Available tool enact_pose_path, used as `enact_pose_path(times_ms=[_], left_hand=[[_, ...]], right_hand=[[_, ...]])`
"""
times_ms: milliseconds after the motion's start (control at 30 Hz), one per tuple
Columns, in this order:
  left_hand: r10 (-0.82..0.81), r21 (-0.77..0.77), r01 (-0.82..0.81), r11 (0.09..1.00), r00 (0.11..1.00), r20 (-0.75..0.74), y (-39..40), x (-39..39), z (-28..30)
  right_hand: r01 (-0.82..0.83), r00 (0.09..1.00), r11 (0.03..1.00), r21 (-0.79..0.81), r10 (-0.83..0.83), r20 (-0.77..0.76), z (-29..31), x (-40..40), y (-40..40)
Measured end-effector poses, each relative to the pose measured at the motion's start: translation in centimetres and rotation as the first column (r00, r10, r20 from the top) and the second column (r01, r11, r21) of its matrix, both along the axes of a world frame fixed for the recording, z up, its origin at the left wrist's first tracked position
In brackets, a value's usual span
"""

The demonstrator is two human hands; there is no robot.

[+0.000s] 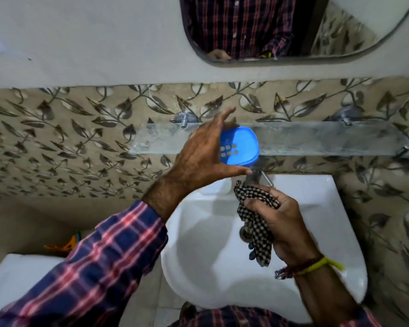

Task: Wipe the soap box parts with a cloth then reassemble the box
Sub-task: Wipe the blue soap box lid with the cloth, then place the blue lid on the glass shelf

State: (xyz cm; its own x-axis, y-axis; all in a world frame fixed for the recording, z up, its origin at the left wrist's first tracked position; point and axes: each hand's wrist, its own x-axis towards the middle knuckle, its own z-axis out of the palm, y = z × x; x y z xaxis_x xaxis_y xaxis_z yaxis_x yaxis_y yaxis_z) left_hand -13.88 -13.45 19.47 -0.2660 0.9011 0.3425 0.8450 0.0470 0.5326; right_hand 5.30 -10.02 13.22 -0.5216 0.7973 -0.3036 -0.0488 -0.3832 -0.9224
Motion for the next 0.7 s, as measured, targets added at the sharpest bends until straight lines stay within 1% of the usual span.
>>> enact_pose_path(times_ms=[167,267,367,467,533,600,667,700], left_hand=[[-0.093,-0.055,0.096,0.994,0.994,0.051,4.3,-1.6,0.4],[-0.142,-0.081,0.145,0.986,0.989,0.04,6.3,-2.0,-0.2],[-0.163,-0.095,0.168,0.981,0.985,0.063,7.3,-2.3,-0.8],[-0.168,-0.074,0.172,0.982,0.984,0.061,7.2,-2.6,-0.9],[-0.15,-0.03,0.151,0.988,0.988,0.045,6.6,-2.7,-0.6],[-0.074,0.062,0.071,0.996,0.996,0.053,5.3,-2.6,-0.5],[0.04,0.239,-0.054,0.969,0.997,0.066,3.1,-2.6,-1.5],[0.098,0.35,-0.111,0.93,0.994,0.055,1.7,-2.5,-2.4]], right_hand=[[0.054,0.998,0.999,0.001,-0.054,0.015,-0.9,0.7,0.5],[0.069,0.997,0.997,0.022,-0.07,0.031,-1.1,1.3,0.8],[0.089,0.995,0.995,0.041,-0.091,0.037,-1.3,1.8,1.1],[0.106,0.994,0.993,0.043,-0.107,0.035,-1.4,2.1,1.4],[0.113,0.993,0.992,0.048,-0.115,0.038,-1.5,2.1,1.6],[0.122,0.991,0.991,0.053,-0.124,0.043,-1.8,2.1,1.7],[0.137,0.989,0.989,0.053,-0.14,0.046,-2.2,2.0,1.7],[0.148,0.987,0.988,0.05,-0.151,0.05,-2.4,2.0,1.7]])
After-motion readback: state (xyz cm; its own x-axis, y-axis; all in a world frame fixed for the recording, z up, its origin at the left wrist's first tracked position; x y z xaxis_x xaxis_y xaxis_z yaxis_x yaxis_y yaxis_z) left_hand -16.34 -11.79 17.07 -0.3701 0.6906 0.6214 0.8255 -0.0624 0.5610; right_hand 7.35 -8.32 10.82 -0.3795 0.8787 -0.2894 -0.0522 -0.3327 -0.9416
